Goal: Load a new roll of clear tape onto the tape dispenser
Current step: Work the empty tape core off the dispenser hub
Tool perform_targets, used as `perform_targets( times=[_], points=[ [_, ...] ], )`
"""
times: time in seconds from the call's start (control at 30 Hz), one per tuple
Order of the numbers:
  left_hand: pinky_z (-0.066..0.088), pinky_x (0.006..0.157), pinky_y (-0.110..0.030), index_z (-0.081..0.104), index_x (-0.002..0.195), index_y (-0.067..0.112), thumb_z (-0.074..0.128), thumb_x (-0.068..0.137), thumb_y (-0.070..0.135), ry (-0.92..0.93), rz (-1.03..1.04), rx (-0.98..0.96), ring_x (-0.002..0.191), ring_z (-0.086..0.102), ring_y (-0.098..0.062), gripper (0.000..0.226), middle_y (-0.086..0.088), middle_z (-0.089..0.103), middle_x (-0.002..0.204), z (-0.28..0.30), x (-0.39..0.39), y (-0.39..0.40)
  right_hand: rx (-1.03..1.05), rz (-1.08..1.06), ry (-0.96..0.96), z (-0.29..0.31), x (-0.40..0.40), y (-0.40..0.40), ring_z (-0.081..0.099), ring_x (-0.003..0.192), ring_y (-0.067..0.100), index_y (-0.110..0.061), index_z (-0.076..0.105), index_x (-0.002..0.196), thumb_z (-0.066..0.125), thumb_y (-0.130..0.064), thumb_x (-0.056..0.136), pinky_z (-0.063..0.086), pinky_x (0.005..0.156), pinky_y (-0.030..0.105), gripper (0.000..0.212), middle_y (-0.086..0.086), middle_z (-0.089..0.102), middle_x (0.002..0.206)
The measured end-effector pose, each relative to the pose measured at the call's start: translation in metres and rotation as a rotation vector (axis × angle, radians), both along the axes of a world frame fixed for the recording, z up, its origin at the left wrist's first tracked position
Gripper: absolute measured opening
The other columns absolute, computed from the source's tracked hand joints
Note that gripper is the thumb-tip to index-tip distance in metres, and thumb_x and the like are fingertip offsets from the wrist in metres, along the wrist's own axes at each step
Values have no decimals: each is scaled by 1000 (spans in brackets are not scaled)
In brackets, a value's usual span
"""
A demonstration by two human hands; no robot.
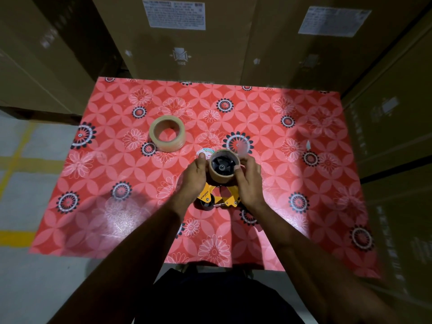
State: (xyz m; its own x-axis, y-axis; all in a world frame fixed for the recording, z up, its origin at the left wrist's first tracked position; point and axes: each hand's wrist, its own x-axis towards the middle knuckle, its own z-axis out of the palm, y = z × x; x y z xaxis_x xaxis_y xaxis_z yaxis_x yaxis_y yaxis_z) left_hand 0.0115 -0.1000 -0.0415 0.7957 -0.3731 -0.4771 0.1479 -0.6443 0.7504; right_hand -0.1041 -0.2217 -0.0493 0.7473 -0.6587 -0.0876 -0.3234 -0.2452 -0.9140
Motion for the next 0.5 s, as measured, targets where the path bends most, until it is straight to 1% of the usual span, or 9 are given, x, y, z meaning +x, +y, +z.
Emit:
perform_targets(
  times=[0.07, 0.13, 0.2, 0.27, 0.3, 0.33, 0.37, 0.43, 0.5],
  points=[
    [54, 90, -40, 64, 83, 36, 12, 97, 74, 5, 10, -13, 96, 67, -23, 66, -2, 74, 96, -1, 0, 0, 7, 37, 41, 3, 2, 0, 38, 123, 17, -21, 51, 133, 40, -54, 86, 40, 97, 37, 58, 4, 53, 123],
    [52, 77, -34, 70, 89, 27, 14, 101, 70, 17, 17, -17, 87, 64, -20, 71, -11, 71, 84, -1, 0, 1, -33, 42, 64, 3, 5, -1, 35, 119, 17, -18, 54, 136, 37, -53, 83, 33, 92, 30, 65, 2, 51, 122],
    [38, 61, -28, 69, 90, 9, 17, 105, 62, 25, 18, -19, 69, 55, -19, 75, -11, 60, 67, 2, 0, 0, -81, 30, 46, 0, 5, -2, 38, 115, 22, -17, 57, 138, 34, -51, 89, 30, 88, 27, 63, -3, 52, 116],
    [31, 56, -27, 64, 77, 8, 19, 107, 57, 15, 5, -6, 60, 49, -18, 73, -11, 51, 62, 3, 0, -1, -112, 25, 17, -4, 3, -3, 41, 113, 21, -18, 56, 139, 33, -49, 97, 32, 88, 27, 57, -6, 58, 117],
    [30, 55, -27, 64, 77, 9, 19, 108, 55, -2, 1, -9, 59, 50, -18, 71, -17, 52, 64, 6, -1, -2, -106, 17, 5, -4, 2, -3, 43, 114, 19, -18, 53, 141, 34, -48, 100, 34, 90, 24, 55, -4, 59, 121],
    [33, 56, -27, 66, 84, 9, 20, 108, 54, 5, 15, -24, 63, 56, -20, 69, -23, 58, 73, 4, -1, -1, -78, 4, -2, -3, 0, -2, 44, 116, 19, -17, 50, 141, 36, -48, 100, 36, 92, 22, 54, -2, 59, 123],
    [37, 60, -26, 69, 95, 9, 20, 108, 55, 4, 22, -52, 74, 64, -24, 69, -20, 69, 87, 2, -2, -1, -46, -6, -5, -1, 0, -1, 44, 117, 18, -15, 49, 139, 37, -51, 99, 38, 93, 24, 54, 0, 58, 122],
    [43, 73, -25, 72, 109, 12, 18, 105, 61, 29, 30, -88, 92, 69, -28, 73, -15, 76, 103, -5, 0, 0, -12, 16, 15, 1, 0, 0, 39, 118, 15, -17, 51, 134, 38, -56, 95, 41, 94, 33, 57, 5, 56, 121],
    [49, 84, -28, 75, 105, 19, 15, 97, 77, 59, 52, -87, 92, 70, -33, 84, -18, 75, 100, -8, 1, 1, -36, 44, 51, 1, 2, 0, 34, 118, 13, -21, 53, 136, 40, -55, 90, 36, 92, 32, 59, 6, 55, 124]
  ],
)
